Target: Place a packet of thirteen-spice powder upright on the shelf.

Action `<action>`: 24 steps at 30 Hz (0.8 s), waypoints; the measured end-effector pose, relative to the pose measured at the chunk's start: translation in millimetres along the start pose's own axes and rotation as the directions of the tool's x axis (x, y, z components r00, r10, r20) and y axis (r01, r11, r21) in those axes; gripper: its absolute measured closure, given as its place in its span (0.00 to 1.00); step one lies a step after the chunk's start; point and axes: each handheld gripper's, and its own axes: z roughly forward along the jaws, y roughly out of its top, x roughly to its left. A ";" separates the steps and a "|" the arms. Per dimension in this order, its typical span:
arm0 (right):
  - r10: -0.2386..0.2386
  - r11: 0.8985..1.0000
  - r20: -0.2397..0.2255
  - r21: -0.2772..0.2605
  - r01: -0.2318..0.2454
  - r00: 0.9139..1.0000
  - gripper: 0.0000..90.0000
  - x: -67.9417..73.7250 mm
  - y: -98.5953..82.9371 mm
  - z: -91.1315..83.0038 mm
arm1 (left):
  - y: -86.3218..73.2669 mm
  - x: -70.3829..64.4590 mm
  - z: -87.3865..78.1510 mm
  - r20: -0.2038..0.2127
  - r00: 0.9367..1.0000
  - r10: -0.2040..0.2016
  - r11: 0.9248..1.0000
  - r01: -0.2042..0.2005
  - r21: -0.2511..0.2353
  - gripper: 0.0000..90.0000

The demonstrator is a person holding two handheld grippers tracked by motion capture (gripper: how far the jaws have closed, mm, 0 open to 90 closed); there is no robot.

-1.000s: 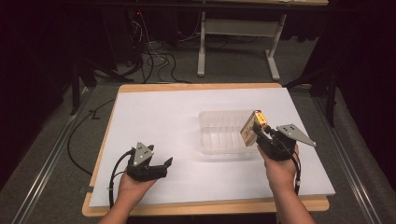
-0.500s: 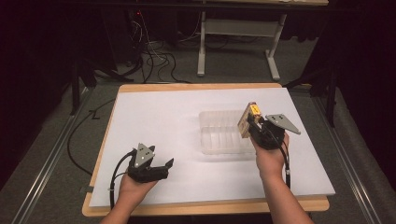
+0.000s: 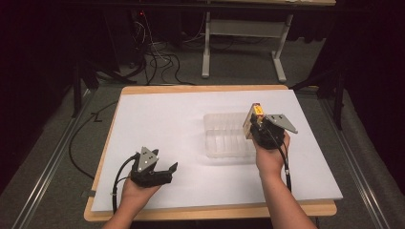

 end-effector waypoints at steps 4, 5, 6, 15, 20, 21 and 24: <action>-0.005 1.000 0.011 0.005 0.005 1.000 0.75 3.2 -3.0 4.5 | -0.2 -0.8 0.1 0.003 1.000 0.011 1.000 -0.011 0.006 0.21; -0.004 1.000 0.014 0.005 0.004 1.000 0.75 4.2 -3.8 5.4 | -0.2 -0.8 0.1 0.003 1.000 0.011 1.000 -0.011 0.006 0.21; -0.004 1.000 0.014 0.005 0.004 1.000 0.75 4.2 -3.8 5.4 | -0.3 -0.9 0.3 0.004 1.000 0.012 1.000 -0.012 0.010 0.21; -0.017 1.000 0.050 0.016 0.016 0.999 0.74 6.5 -14.3 15.1 | -0.6 -0.3 -0.9 -0.001 1.000 0.016 1.000 -0.016 0.006 0.21; -0.022 0.999 0.054 0.031 0.020 0.998 0.74 8.6 -22.6 20.9 | -0.7 -0.2 -1.1 -0.002 1.000 0.013 1.000 -0.013 0.005 0.21; -0.029 0.999 0.056 0.031 0.027 0.998 0.75 9.4 -24.2 22.1 | -0.7 -0.3 -1.0 -0.002 1.000 0.014 1.000 -0.014 0.007 0.21; -0.031 0.999 0.060 0.039 0.029 0.998 0.75 10.9 -28.1 25.5 | -0.7 -0.4 -0.6 -0.003 1.000 0.015 1.000 -0.015 0.009 0.21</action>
